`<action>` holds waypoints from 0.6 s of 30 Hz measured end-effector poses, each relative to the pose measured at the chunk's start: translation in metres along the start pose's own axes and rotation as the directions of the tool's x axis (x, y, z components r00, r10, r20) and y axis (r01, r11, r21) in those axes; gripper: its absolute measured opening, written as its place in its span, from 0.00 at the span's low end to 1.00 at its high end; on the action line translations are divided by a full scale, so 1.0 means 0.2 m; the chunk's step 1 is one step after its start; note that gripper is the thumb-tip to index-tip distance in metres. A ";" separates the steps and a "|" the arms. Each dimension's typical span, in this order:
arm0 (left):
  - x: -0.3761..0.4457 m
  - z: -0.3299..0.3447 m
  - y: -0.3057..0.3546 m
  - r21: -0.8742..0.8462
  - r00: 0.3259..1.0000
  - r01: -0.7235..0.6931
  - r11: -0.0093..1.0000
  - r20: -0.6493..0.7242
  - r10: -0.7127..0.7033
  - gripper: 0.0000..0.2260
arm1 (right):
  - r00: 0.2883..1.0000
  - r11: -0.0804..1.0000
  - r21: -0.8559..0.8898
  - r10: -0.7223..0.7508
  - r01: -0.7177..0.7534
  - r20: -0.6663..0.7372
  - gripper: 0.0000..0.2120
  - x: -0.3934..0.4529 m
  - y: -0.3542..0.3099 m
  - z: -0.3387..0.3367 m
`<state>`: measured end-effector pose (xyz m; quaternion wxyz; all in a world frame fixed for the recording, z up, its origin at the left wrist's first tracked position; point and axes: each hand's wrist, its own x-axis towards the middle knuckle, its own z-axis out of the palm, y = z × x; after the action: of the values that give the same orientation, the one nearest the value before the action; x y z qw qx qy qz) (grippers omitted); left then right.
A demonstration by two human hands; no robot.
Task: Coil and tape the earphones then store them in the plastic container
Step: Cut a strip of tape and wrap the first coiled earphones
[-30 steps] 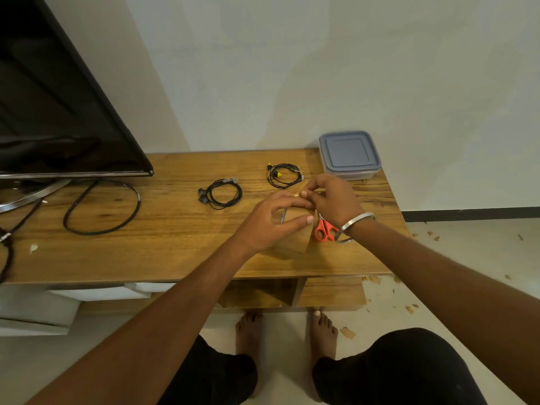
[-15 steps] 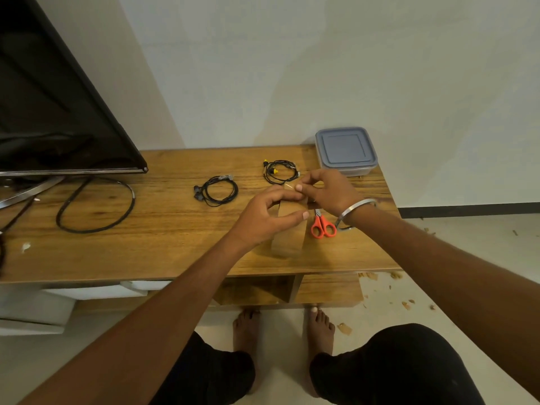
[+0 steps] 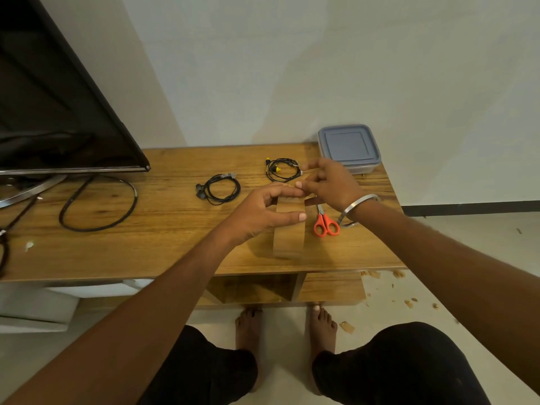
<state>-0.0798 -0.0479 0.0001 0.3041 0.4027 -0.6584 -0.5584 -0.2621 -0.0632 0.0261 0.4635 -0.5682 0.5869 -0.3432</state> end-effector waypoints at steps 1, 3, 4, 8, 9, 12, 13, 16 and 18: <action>0.00 0.00 0.01 0.000 1.000 -0.003 1.000 0.007 0.003 0.20 | 1.000 1.000 0.020 0.016 -0.015 -0.027 0.13 0.00 0.00 0.00; -0.01 0.00 0.02 -0.010 1.000 0.012 1.000 0.015 -0.012 0.21 | 0.993 0.998 -0.044 0.048 -0.053 -0.105 0.10 0.00 0.04 -0.02; -0.01 0.00 0.02 -0.018 1.000 0.024 1.000 0.019 -0.024 0.21 | 0.985 0.987 -0.136 0.060 -0.082 -0.160 0.08 0.00 0.07 -0.03; 0.00 -0.01 0.01 -0.035 0.998 0.058 0.998 0.028 -0.057 0.21 | 0.946 0.775 -0.555 0.179 -0.304 -0.269 0.10 -0.06 0.20 -0.07; 0.00 0.00 0.01 -0.039 0.998 0.063 0.997 0.025 -0.062 0.22 | 0.936 0.713 -0.608 0.232 -0.349 -0.265 0.11 -0.08 0.24 -0.06; 0.00 0.00 0.01 -0.025 0.998 0.064 0.998 0.021 -0.063 0.22 | 0.919 0.654 -0.646 0.288 -0.394 -0.270 0.16 -0.12 0.30 -0.02; 0.00 0.00 0.01 -0.025 0.998 0.062 0.998 0.021 -0.061 0.22 | 0.920 0.648 -0.653 0.275 -0.392 -0.279 0.20 -0.13 0.30 -0.01; 0.00 0.00 0.02 -0.045 0.997 0.077 0.996 0.010 -0.076 0.24 | 0.922 0.592 -0.707 0.252 -0.387 -0.295 0.24 -0.14 0.28 0.02; 0.00 0.01 0.03 -0.050 0.997 0.082 0.995 -0.007 -0.082 0.25 | 0.918 0.573 -0.717 0.251 -0.396 -0.306 0.27 -0.14 0.26 0.04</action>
<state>-0.0823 -0.0467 0.0048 0.2940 0.4242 -0.6258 -0.5847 -0.2752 -0.0287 -0.0201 0.1810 -0.5614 0.8073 -0.0178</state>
